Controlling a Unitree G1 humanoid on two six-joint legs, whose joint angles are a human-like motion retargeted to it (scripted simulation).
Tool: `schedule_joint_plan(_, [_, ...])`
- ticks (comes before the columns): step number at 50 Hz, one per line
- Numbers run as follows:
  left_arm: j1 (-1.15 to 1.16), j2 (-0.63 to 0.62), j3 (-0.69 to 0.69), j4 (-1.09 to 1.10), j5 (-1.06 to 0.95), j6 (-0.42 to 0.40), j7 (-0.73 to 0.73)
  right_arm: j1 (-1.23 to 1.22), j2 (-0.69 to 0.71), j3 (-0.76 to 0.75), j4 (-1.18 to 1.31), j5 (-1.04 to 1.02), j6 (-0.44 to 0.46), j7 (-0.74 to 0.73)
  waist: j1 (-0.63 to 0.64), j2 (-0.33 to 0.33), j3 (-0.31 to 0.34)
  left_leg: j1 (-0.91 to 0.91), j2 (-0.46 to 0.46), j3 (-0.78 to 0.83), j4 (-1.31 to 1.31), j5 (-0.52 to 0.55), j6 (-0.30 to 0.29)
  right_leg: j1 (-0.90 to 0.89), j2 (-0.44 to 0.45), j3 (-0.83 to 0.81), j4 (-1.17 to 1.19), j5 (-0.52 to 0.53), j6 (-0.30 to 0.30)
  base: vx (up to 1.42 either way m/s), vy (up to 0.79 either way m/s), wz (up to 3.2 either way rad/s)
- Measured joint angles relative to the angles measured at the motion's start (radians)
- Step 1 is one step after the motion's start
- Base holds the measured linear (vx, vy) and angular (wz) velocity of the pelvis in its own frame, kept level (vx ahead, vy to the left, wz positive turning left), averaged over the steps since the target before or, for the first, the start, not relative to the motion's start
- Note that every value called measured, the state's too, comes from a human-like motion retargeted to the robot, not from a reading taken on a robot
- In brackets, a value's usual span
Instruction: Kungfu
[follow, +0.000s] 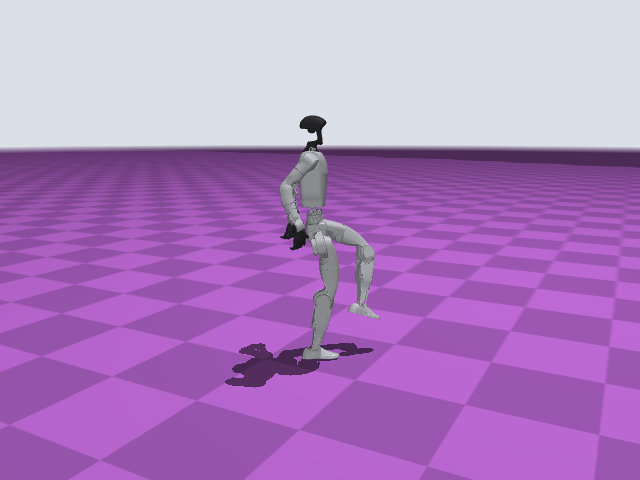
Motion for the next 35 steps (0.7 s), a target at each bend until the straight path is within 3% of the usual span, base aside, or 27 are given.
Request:
schedule_joint_plan(3, [-0.003,0.022,-0.011,-0.019,0.019,-0.011,-0.019,-0.005,-0.001,-0.001,-0.012,-0.094,-0.062,-0.009,-0.031,0.022,-0.036,0.056,0.044,-0.057,0.28,-0.012,-0.086,-0.021,0.026,0.0,-0.013,-0.012,0.0,0.23,-0.25,0.12])
schedule_joint_plan(6, [-0.017,0.044,-0.005,-0.001,0.035,-0.007,-0.032,-0.003,-0.006,-0.011,0.001,-0.098,-0.085,0.015,-0.079,0.032,-0.088,0.098,-0.013,-0.118,0.457,-0.012,-0.215,-0.056,0.036,-0.003,-0.032,-0.012,0.0,0.23,-0.27,0.24])
schedule_joint_plan(8, [-0.033,0.057,0.018,0.014,0.058,0.006,-0.051,-0.001,0.0,-0.022,0.018,-0.087,-0.075,0.046,-0.113,0.034,-0.118,0.116,-0.063,-0.144,0.526,-0.017,-0.27,-0.077,0.042,-0.004,-0.044,-0.009,0.001,0.09,-0.21,0.27])
schedule_joint_plan(11, [-0.087,0.098,0.105,-0.011,0.202,0.023,-0.084,0.003,0.013,-0.053,0.04,-0.096,-0.055,0.07,-0.145,0.039,-0.138,0.135,-0.101,-0.155,0.549,-0.018,-0.295,-0.095,0.046,-0.004,-0.055,-0.019,0.001,0.16,-0.16,0.16])
schedule_joint_plan(15, [-0.24,0.176,0.239,-0.128,0.395,0.119,-0.013,0.018,0.045,-0.119,0.078,-0.164,-0.028,-0.009,-0.172,0.036,-0.133,0.125,-0.11,-0.161,0.469,-0.038,-0.248,-0.093,0.044,-0.014,-0.058,-0.044,0.02,0.16,-0.07,0.17])
schedule_joint_plan(18, [-0.483,0.226,0.256,-0.197,0.19,0.182,0.104,0.003,0.109,-0.183,0.137,-0.165,0.049,-0.218,-0.163,0.03,-0.135,0.098,-0.097,-0.142,0.331,-0.06,-0.189,-0.089,0.042,-0.004,-0.054,-0.06,0.049,0.1,-0.03,-0.11])
schedule_joint_plan(20, [-0.668,0.228,0.215,-0.224,-0.022,0.181,0.176,-0.024,0.152,-0.22,0.161,-0.052,0.097,-0.337,-0.152,0.027,-0.143,0.086,-0.088,-0.12,0.223,-0.07,-0.165,-0.085,0.044,0.016,-0.052,-0.067,0.065,0.22,-0.03,-0.49])
schedule_joint_plan(23, [-0.934,0.175,0.091,-0.275,-0.325,0.151,0.266,-0.123,0.204,-0.277,0.14,0.283,0.118,-0.399,-0.141,0.04,-0.139,0.072,-0.103,-0.096,0.028,-0.044,-0.162,-0.079,0.046,0.083,-0.047,-0.072,0.093,0.12,0.12,-1.08])
schedule_joint_plan(28, [-1.188,0.059,-0.067,-0.374,-0.657,0.089,0.381,-0.399,0.197,-0.252,0.085,0.828,0.094,-0.419,-0.173,0.111,-0.124,0.074,-0.14,-0.146,-0.313,0.037,-0.22,-0.073,0.033,0.233,-0.028,-0.082,0.13,0.27,0.31,-2.04])
schedule_joint_plan(32, [-1.237,-0.013,-0.155,-0.423,-0.865,0.041,0.343,-0.624,0.183,-0.085,0.086,0.951,0.099,-0.36,-0.175,0.196,-0.086,0.124,-0.1,-0.246,-0.557,0.057,-0.249,-0.124,0.005,0.337,0.046,-0.1,0.167,0.42,0.51,-3.24])
schedule_joint_plan(35, [-1.21,-0.051,-0.194,-0.447,-1.042,0.068,0.135,-0.788,0.223,0.123,0.143,0.959,0.124,-0.28,-0.115,0.255,-0.015,0.211,-0.024,-0.374,-0.746,0.07,-0.286,-0.242,-0.009,0.382,0.198,-0.156,0.242,0.31,0.7,-4.52])
